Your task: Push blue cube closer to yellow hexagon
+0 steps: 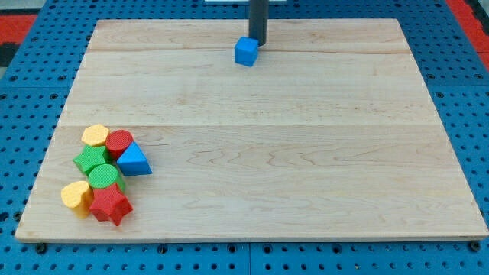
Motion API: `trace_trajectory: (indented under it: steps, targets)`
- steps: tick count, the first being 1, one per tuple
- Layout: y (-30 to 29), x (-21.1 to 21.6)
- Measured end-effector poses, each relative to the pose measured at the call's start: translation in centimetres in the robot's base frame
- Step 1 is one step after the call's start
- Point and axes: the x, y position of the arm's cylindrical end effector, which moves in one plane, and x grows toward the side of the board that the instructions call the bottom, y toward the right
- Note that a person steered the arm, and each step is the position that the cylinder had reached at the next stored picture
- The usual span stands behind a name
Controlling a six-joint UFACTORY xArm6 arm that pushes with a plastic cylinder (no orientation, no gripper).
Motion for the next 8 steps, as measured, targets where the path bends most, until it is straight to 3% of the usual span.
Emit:
trace_trajectory:
  steps: [2, 3, 5, 7, 8]
  targets:
    - [-4.4, 8.3]
    - [-11.4, 9.8]
    - [-11.7, 1.9]
    - [-19.8, 11.2]
    - [-19.3, 10.8]
